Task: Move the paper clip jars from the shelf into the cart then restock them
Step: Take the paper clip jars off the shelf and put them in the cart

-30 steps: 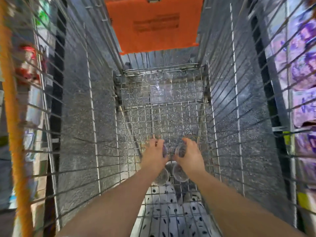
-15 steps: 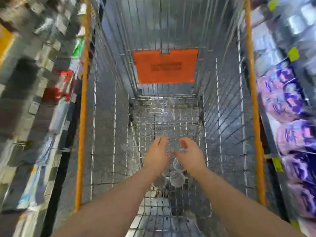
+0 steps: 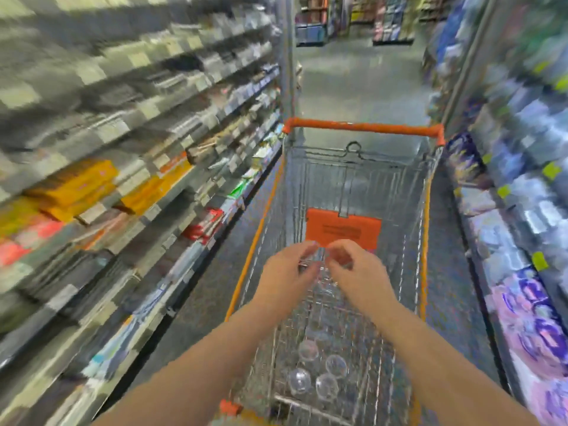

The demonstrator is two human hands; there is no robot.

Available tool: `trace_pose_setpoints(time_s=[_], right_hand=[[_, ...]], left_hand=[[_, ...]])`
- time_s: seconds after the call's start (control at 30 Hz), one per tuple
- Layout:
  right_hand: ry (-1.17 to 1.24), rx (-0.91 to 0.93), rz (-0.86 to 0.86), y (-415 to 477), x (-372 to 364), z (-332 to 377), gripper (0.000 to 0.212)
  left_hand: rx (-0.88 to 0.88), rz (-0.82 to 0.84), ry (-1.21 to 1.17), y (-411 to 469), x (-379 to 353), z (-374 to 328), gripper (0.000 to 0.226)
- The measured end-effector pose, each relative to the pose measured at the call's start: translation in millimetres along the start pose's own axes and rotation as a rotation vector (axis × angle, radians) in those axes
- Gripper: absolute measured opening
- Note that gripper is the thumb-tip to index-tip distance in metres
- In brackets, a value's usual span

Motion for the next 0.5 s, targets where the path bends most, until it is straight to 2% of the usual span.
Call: trace_pose_setpoints(time_s=[0.2,0.4,0.5], right_hand=[[0.067,0.288,0.066,-2,-9,140,0.025],[0.147,0.556,0.240,-20,-60,285,0.024],[0.199,0.676,0.371,-38,-106,356,0.015]], left_hand=[[-0.041,-0.270,-0.046,-34,145,-36,0.013],[-0.033,-0.534,0.099,-111,292,-36,0.020],[-0.009,-0.653,0.154,-161,360,-18,0.026]])
Point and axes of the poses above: each hand's wrist, its own y-axis towards the middle knuckle, its own x-axis out of the back of the hand, z = x × y, the point moved 5 cm from there along y, towards the middle knuckle, and after that the axes turned 1 degree about z, right-handed, at the moved point
